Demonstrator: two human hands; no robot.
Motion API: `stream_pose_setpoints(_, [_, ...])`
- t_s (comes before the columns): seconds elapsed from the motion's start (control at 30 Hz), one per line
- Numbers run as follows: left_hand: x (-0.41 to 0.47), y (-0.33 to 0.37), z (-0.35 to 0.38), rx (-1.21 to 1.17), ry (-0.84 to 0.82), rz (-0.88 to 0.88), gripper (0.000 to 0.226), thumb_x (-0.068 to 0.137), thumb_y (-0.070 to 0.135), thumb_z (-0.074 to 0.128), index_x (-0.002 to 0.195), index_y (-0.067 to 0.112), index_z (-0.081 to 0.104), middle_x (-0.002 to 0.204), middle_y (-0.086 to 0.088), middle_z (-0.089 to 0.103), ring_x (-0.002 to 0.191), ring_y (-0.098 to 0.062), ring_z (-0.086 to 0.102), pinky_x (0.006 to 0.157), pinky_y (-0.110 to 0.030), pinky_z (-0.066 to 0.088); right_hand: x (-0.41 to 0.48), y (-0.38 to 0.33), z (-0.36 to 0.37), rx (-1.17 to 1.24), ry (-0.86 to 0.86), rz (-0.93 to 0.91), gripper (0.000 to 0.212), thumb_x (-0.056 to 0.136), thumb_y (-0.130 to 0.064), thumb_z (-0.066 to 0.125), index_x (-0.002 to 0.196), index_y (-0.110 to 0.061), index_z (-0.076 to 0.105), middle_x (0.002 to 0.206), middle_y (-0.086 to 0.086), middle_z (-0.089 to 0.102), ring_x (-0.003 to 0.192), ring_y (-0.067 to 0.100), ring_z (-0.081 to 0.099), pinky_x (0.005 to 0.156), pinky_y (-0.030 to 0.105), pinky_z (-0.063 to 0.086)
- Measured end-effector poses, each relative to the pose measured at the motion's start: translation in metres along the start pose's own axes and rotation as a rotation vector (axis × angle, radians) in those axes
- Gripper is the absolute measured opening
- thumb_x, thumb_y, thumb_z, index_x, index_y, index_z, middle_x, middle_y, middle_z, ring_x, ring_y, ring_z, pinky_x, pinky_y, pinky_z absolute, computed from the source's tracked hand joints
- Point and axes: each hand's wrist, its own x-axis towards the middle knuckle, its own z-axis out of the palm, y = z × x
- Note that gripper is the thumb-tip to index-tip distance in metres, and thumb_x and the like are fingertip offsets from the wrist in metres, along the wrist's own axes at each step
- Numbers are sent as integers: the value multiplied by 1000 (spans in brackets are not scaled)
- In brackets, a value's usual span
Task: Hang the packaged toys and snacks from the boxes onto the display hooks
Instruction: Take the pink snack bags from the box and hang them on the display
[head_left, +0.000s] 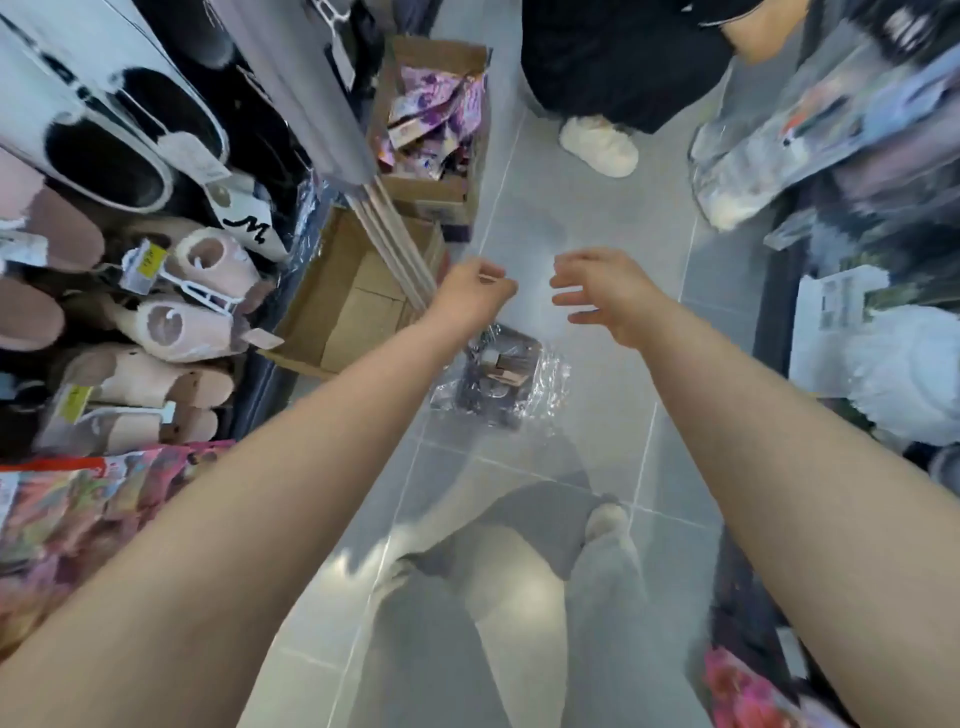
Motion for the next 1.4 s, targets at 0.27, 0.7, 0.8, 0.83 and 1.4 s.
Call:
stream_pose_setpoints(0.27, [77, 47, 59, -192, 138, -195, 31, 88, 27, 57, 115, 11, 52, 102, -5, 57, 96, -22, 55, 90, -37, 46, 73, -45, -58, -153, -150, 46, 22, 93, -17, 51, 114, -15, 55, 102, 4, 55, 89, 20, 55, 63, 26, 39])
stream_pose_setpoints(0.7, [323, 32, 25, -148, 310, -512, 17, 84, 5, 51, 98, 4, 60, 113, -29, 60, 98, -28, 62, 70, -37, 47, 310, -91, -54, -400, -324, 162, 20, 95, -17, 48, 113, -14, 55, 100, 7, 52, 82, 22, 54, 60, 24, 37])
stream_pose_setpoints(0.8, [372, 23, 14, -196, 294, -543, 27, 93, 3, 40, 114, 2, 58, 126, -26, 55, 112, -35, 58, 63, -27, 46, 374, -95, -50, -441, -362, 224, 22, 96, -21, 49, 116, -12, 53, 101, 10, 52, 76, 21, 55, 60, 25, 38])
stream_pose_setpoints(0.83, [385, 24, 9, -217, 295, -560, 26, 94, 6, 42, 113, 0, 58, 120, -20, 59, 106, -30, 60, 58, -19, 45, 396, -96, -47, -449, -365, 242, 19, 96, -21, 49, 113, -13, 51, 102, 10, 52, 80, 24, 55, 60, 25, 39])
stream_pose_setpoints(1.4, [557, -125, 3, -415, 509, -527, 51, 90, 12, 52, 139, 15, 39, 131, -11, 53, 112, -27, 57, 90, -28, 45, 640, -23, 125, -511, -351, 333, 64, 93, -48, 44, 139, -5, 35, 133, 9, 50, 121, 31, 52, 93, 42, 47])
